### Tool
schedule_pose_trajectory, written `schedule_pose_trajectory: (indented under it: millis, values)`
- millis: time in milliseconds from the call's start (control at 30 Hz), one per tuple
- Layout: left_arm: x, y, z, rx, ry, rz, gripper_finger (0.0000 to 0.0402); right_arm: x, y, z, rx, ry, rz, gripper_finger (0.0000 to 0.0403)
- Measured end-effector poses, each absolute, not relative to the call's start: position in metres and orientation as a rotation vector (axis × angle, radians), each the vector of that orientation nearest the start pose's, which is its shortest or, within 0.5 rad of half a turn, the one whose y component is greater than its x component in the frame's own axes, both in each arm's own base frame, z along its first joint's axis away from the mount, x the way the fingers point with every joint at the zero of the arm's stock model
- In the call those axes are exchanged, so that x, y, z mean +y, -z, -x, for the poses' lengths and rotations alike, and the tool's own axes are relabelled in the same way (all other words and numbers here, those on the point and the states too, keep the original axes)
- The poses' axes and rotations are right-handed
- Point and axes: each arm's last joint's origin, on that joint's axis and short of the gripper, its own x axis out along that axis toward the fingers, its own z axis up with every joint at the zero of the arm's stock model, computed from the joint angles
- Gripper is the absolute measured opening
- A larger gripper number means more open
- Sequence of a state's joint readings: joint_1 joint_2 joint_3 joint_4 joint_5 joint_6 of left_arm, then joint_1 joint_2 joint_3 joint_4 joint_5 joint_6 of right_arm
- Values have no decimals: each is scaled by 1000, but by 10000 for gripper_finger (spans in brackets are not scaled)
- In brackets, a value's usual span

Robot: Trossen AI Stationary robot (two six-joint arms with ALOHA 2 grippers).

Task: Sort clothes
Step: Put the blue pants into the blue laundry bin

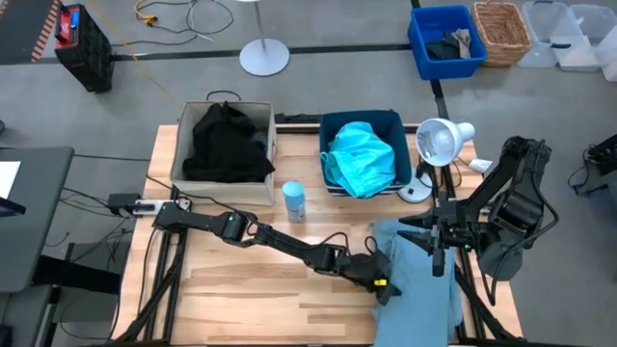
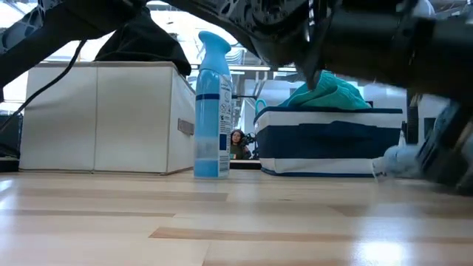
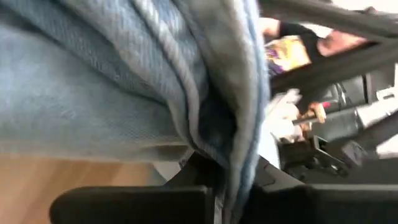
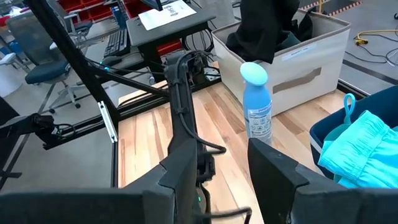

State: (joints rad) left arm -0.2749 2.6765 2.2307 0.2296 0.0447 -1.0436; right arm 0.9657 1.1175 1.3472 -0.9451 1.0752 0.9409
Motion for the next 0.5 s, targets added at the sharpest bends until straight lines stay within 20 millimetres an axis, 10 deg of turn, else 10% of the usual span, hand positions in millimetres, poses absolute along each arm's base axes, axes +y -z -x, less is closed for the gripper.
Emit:
schedule_pose_trajectory:
  millis: [500]
  values:
    - [-151,-331,-524,137,256,542,14,145,-410,-131,251,213,-249,159]
